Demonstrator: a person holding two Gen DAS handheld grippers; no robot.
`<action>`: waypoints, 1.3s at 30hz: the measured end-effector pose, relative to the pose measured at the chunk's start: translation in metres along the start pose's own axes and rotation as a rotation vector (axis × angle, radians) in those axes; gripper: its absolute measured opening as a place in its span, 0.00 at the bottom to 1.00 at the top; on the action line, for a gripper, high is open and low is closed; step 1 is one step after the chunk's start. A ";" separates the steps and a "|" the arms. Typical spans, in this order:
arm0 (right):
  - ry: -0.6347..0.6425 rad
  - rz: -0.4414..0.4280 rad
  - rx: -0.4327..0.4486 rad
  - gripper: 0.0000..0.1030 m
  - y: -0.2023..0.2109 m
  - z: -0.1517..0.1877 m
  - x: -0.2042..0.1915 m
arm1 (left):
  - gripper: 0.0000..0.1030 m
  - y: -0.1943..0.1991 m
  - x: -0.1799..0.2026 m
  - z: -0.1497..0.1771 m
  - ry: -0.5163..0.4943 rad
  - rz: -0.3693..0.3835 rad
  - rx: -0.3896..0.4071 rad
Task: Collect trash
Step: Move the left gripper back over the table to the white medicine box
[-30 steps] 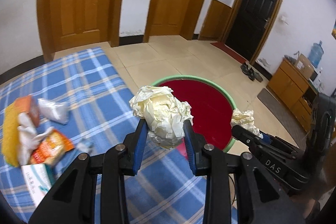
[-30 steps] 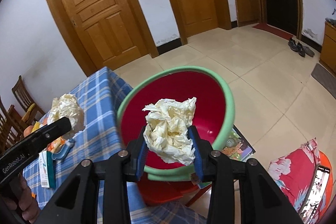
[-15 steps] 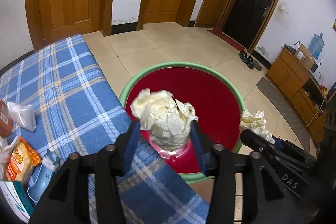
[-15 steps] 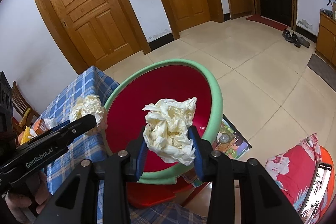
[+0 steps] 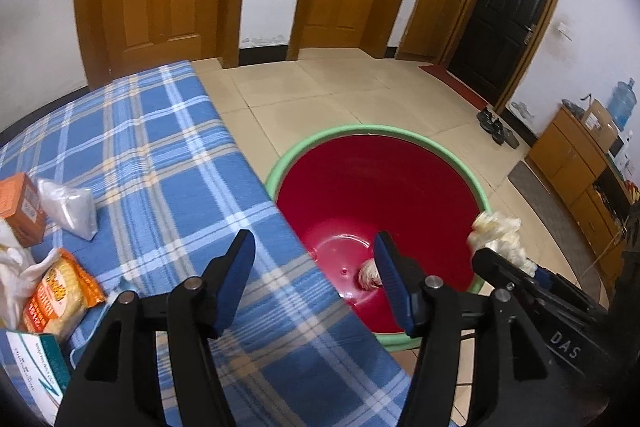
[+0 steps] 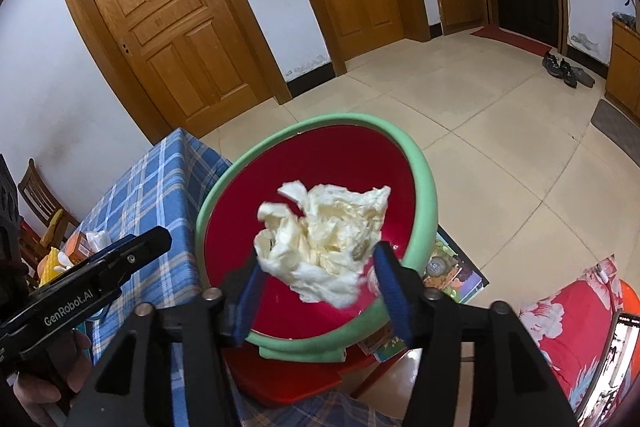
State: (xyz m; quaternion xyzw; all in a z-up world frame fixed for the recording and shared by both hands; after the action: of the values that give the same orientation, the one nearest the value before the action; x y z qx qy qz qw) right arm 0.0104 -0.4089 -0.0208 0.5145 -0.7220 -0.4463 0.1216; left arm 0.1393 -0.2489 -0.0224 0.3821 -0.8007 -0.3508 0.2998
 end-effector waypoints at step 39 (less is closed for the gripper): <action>0.102 -0.117 0.041 0.81 0.051 0.034 -0.073 | 0.60 0.118 -0.074 0.051 0.150 -0.165 0.133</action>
State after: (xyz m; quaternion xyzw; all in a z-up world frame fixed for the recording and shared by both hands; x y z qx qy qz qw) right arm -0.0118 -0.3251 0.0198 0.5802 -0.6926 -0.4110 0.1214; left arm 0.0925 -0.1163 0.0259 0.4909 -0.7634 -0.2909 0.3027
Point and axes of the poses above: each gripper's, at about its wrist camera, not at the fingertips, and y roughly against the way its jaws point, x to its right, z to its underside, the point moved 1 cm from there along -y, roughly the way its jaws point, and after that the axes turned 6 degrees about -x, right-handed, at the moved point
